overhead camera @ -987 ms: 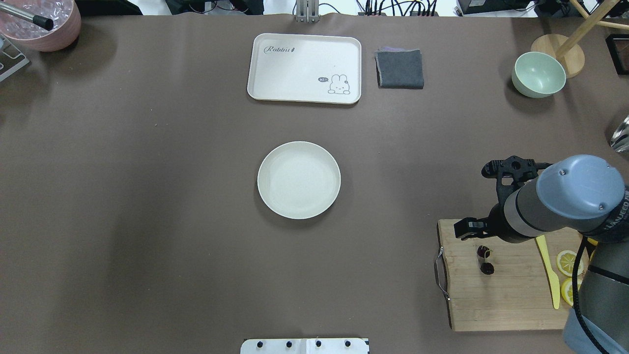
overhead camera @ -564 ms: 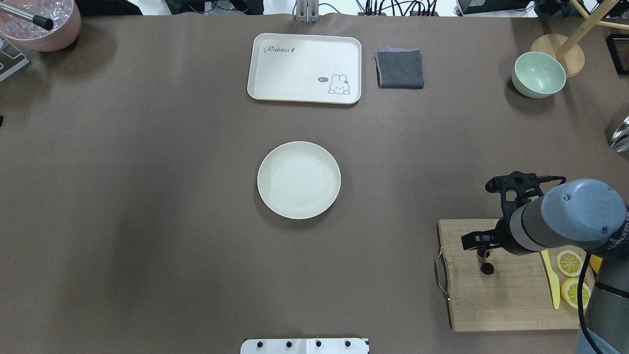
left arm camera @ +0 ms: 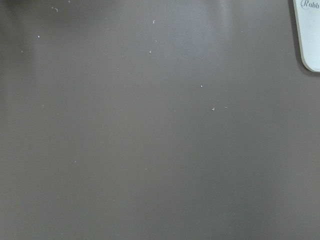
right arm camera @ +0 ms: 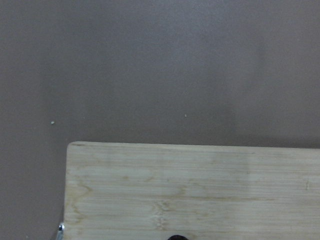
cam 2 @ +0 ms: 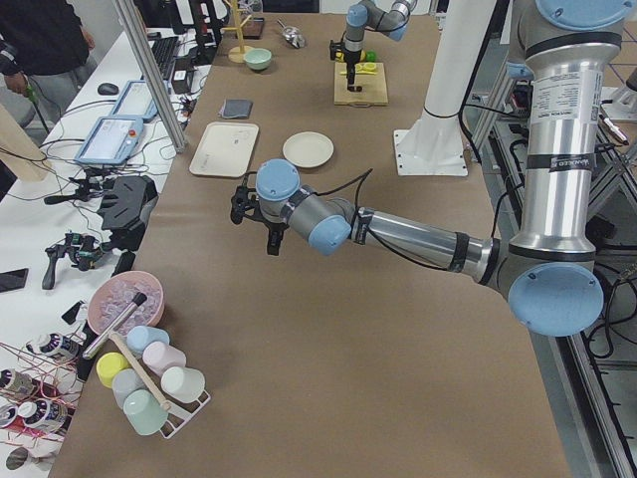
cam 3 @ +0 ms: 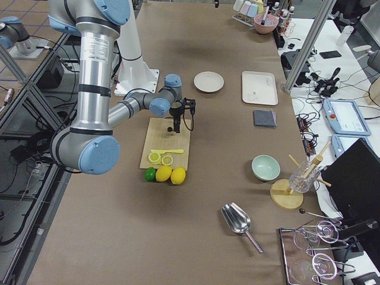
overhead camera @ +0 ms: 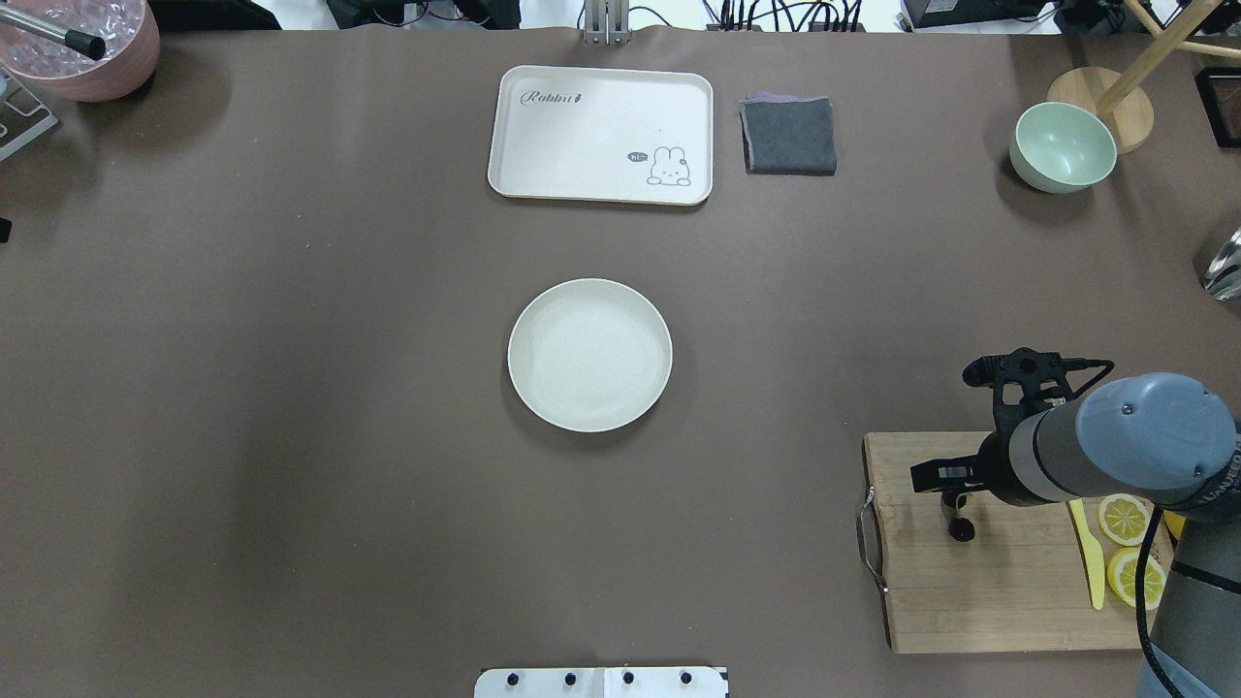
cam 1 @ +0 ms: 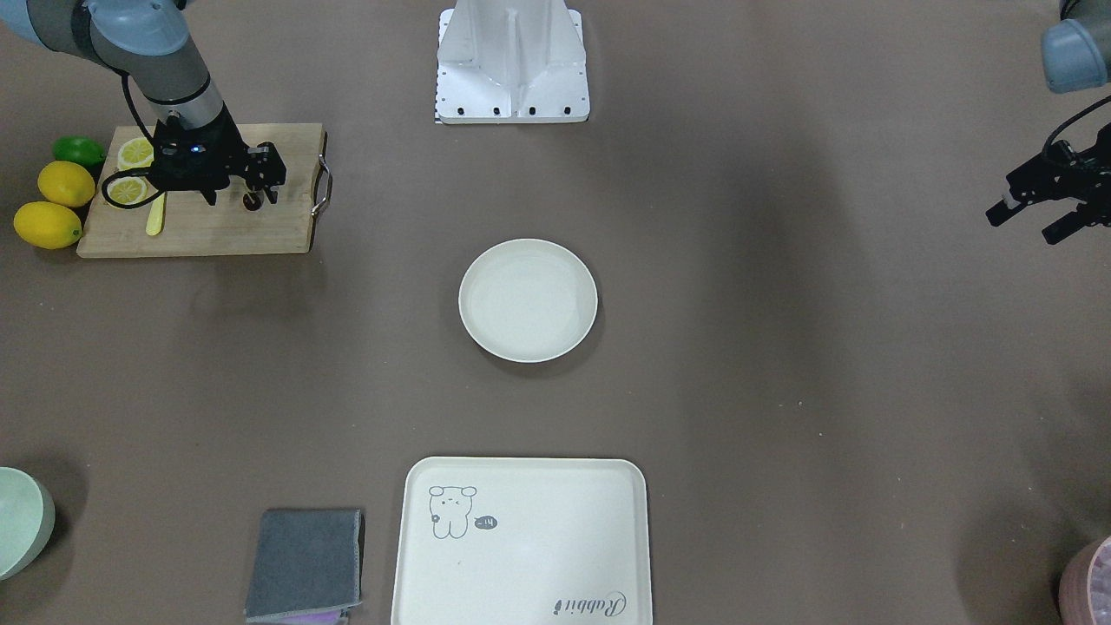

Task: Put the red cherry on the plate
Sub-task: 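Lower the right gripper and grasp the two cherries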

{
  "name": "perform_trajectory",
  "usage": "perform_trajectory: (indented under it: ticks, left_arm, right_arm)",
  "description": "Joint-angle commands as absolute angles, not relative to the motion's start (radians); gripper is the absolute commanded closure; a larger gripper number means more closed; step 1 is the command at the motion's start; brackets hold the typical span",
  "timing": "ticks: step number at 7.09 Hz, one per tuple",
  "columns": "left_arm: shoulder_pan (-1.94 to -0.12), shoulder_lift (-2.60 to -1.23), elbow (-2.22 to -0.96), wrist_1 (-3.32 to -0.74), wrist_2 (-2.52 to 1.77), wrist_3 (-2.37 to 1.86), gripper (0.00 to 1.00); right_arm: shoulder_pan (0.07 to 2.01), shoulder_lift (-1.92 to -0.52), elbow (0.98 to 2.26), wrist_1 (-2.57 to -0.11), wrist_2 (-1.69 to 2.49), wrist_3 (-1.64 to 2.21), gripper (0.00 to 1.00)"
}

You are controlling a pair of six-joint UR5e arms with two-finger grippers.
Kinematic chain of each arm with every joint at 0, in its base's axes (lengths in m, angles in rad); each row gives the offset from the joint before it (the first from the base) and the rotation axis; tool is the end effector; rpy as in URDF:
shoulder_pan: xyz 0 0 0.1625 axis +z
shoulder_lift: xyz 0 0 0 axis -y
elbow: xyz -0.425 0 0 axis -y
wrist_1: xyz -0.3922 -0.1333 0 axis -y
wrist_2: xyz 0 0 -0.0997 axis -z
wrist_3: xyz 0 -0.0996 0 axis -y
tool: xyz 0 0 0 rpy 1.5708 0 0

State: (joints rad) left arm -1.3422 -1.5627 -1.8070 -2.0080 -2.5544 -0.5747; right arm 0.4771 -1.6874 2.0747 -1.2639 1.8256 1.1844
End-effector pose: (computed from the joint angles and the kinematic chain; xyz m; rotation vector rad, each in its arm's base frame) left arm 0.0622 -0.4897 0.4807 0.1907 1.1035 0.0178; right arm -0.3518 -0.3037 0.4468 0.0668 -0.7291 -0.0018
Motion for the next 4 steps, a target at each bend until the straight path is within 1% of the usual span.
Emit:
perform_trajectory:
  ticks: [1, 2, 3, 4]
  left_arm:
    - [-1.342, -1.56, -1.807, -2.008, -2.554, -0.575, 0.02]
    - [-1.342, -1.56, -1.806, -2.008, -2.554, -0.575, 0.02]
    - [-1.342, -1.562, -1.804, -2.008, -2.554, -0.577, 0.02]
    - [-1.342, -1.56, -1.804, -2.008, -2.554, -0.577, 0.02]
  right_arm:
    - [0.468, -1.687, 2.079, -1.258, 1.807, 1.203, 0.48]
    - [0.46, -1.687, 2.082, -1.258, 1.799, 1.204, 0.78]
    - [0.453, -1.689, 2.086, -1.255, 1.796, 1.204, 1.0]
    - [0.431, -1.697, 2.095, -1.255, 1.763, 1.204, 1.0]
